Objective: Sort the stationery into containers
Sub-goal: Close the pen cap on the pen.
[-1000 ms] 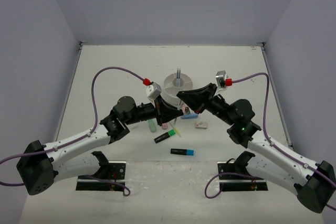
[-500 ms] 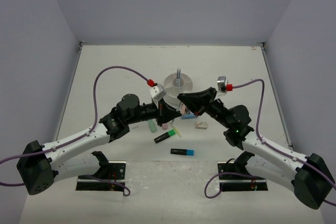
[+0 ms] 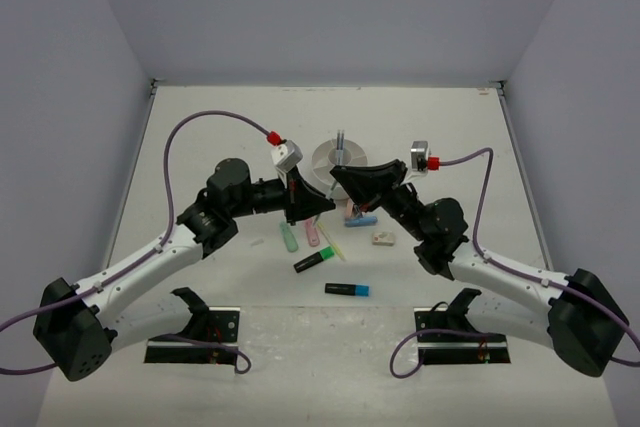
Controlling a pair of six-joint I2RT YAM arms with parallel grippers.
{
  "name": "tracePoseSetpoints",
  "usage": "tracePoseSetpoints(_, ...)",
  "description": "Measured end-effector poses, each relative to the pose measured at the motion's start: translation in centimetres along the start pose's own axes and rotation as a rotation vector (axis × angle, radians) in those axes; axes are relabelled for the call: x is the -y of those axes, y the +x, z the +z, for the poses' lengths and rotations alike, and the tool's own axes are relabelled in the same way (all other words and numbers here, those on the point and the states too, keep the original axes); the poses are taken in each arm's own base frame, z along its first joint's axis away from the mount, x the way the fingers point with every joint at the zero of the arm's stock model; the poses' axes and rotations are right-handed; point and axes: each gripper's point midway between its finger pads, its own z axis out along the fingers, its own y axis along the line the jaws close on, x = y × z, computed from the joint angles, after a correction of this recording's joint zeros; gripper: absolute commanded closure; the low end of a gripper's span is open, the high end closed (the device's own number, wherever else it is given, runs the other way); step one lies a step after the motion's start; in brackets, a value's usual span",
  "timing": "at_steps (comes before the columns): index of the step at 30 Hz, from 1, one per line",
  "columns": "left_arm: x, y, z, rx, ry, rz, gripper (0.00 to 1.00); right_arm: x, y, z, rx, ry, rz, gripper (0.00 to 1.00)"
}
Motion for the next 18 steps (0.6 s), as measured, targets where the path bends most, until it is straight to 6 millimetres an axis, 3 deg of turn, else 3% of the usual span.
tracePoseSetpoints(7, -0.5, -0.3, -0.2, 0.006, -0.014, -0.007, 1.00, 0.1, 0.0, 0.8, 0.016, -0.009, 0.003, 1.00)
tracePoseSetpoints(14, 0.5, -0.3, -0.6, 0.028, 0.049, 0.065, 1.00, -1.6, -1.1, 0.1, -0.027, 0.010, -0.024, 1.00)
tracePoseSetpoints(16, 0.8, -0.3, -0.8, 0.047, 0.063, 0.089, 0.88, -2.1, -1.2, 0.0, -0.058, 0.016, -0.044, 1.00)
tracePoseSetpoints(17, 0.8, -0.3, -0.9, 0.056, 0.066, 0.098, 0.78, -2.2, -1.2, -0.1, -0.072, 0.022, -0.052, 1.00)
tracePoseSetpoints(18, 0.8, -0.3, -1.0, 0.064, 0.066, 0.104, 0.61, -2.2, -1.2, -0.1, -0.086, 0.029, -0.061, 1.00)
